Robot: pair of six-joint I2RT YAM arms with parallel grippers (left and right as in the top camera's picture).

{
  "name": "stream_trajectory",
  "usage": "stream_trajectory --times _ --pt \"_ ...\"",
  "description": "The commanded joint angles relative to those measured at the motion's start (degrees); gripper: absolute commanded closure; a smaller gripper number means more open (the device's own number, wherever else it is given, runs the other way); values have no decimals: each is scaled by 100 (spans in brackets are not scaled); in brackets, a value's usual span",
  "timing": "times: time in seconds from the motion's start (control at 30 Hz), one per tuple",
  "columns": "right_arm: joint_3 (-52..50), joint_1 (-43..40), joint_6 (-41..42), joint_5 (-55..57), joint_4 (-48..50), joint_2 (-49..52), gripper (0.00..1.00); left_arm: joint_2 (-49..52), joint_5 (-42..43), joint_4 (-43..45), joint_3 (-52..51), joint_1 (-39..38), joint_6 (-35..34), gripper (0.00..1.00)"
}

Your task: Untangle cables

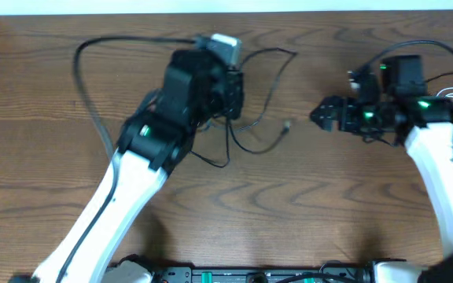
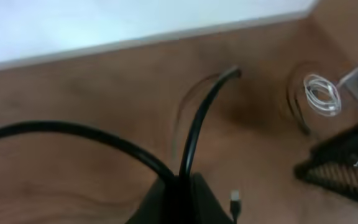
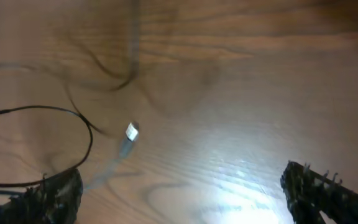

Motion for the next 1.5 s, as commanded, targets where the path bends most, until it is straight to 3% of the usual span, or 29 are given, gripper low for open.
stream_trajectory --times 0.0,0.2,0.33,0.53,0.6,0.77,1.27,1.47 --pt "39 -256 -87 -76 -140 -256 1 654 859 -540 935 2 -24 93" --pt "39 -474 -133 -79 -415 -358 1 1906 2295 -1261 2828 4 216 93" --pt "39 -472 -280 -109 -498 -358 1 2393 3281 -553 3563 2 199 93" --pt "39 -632 -280 -98 -684 -358 1 2527 3296 1036 3665 -39 -138 93" --pt "39 -710 -282 -98 -719 -358 1 2557 3289 1093 3663 -83 -136 93" --pt "39 -828 -398 -98 -798 -358 1 2752 3276 647 3495 -177 -133 93" --pt "37 -846 -535 -98 -935 -358 1 4450 3265 -1926 3276 -227 -131 93" --pt "37 -831 -581 -96 -1088 -356 1 4671 2435 -2765 3272 -278 -136 93"
